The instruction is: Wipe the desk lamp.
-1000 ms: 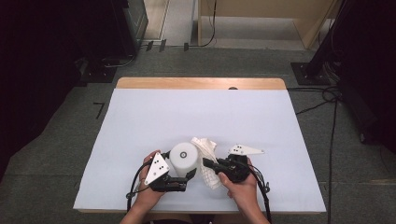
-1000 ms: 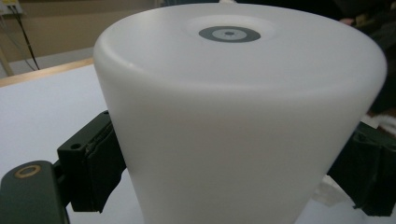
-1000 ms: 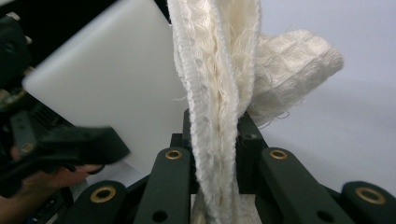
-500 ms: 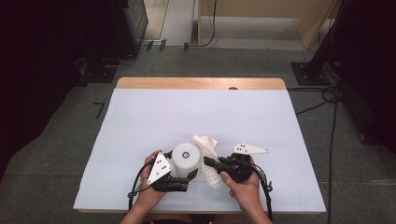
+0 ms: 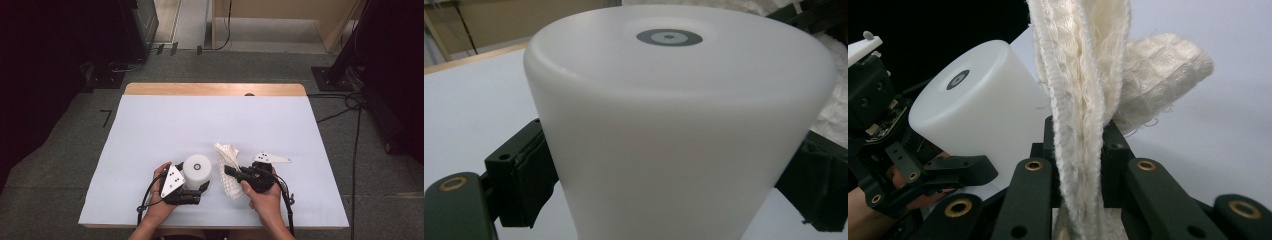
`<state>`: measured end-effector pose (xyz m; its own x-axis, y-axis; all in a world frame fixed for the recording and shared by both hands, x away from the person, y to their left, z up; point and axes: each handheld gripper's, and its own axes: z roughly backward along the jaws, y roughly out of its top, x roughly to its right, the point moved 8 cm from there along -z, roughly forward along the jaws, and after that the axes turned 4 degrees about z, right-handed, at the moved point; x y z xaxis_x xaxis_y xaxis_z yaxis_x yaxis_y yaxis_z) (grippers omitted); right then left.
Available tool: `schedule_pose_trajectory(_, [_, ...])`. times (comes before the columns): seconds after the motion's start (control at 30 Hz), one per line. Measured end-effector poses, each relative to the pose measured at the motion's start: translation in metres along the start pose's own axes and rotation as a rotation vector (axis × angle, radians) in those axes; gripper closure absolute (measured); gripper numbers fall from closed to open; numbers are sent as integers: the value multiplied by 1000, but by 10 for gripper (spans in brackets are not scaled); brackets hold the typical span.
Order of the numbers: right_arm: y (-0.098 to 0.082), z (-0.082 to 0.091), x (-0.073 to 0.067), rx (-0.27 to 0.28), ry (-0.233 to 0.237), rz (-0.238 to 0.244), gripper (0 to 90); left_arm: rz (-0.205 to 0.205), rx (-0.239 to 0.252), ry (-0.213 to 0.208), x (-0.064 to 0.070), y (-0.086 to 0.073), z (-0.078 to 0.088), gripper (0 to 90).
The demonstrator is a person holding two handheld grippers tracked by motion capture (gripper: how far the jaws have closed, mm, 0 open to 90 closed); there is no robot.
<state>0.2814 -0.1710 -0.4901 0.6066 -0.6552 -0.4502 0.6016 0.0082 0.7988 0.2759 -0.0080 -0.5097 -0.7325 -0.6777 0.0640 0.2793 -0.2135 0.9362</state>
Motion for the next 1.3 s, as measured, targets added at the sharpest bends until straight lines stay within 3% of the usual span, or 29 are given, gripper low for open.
schedule_pose_trajectory(0.03, [0, 0, 0, -1, 0, -3, 792, 7, 3, 8, -1, -1, 1, 85])
schedule_pose_trajectory(0.13, [1, 1, 1, 4, -8, 0, 792, 82, 24, 36, 4, 0, 3, 44])
schedule_pose_trajectory(0.17, [1, 2, 2, 4, -9, 0, 792, 81, 24, 54, 5, 1, 2, 14])
schedule_pose_trajectory(0.23, [1, 2, 3, 5, -10, 0, 792, 73, 11, 126, 8, 2, -1, 12])
schedule_pose_trajectory(0.27, [1, 2, 3, 5, -11, 0, 792, 81, -6, 180, 10, 2, -3, 12])
schedule_pose_trajectory(0.33, [1, 1, 3, 5, -10, -1, 792, 92, -10, 244, 11, 4, -5, 17])
schedule_pose_trajectory(0.4, [0, 1, 2, 4, -9, -4, 792, 90, -11, 278, 11, 4, -5, 75])
schedule_pose_trajectory(0.47, [0, 0, 1, -2, -6, 1, 792, 87, -9, 265, 10, 4, -5, 85])
schedule_pose_trajectory(0.57, [0, -1, -1, 0, 0, 1, 792, 73, -21, 204, 7, 4, -4, 86])
schedule_pose_trajectory(0.67, [-1, -2, -4, -5, 9, 4, 792, 101, 11, 101, 1, 11, 2, 87])
schedule_pose_trajectory(0.73, [-1, -3, -6, -12, 14, 6, 793, 92, 41, 49, 1, 17, 7, 87])
schedule_pose_trajectory(0.77, [-2, -4, -7, -11, 16, 11, 793, 78, 62, -1, 2, 21, 11, 87])
schedule_pose_trajectory(0.87, [-4, -7, -11, -31, 21, 18, 793, 65, 100, -98, 6, 28, 18, 87])
schedule_pose_trajectory(0.93, [-4, -9, -14, -33, 31, 27, 793, 59, 102, -116, 8, 28, 19, 87])
schedule_pose_trajectory(1.07, [0, -7, -25, -27, 51, 45, 793, 14, 57, -112, 12, 21, 13, 87])
schedule_pose_trajectory(1.3, [21, 13, -43, 42, 75, 82, 793, -16, 30, -116, 18, 18, 8, 87])
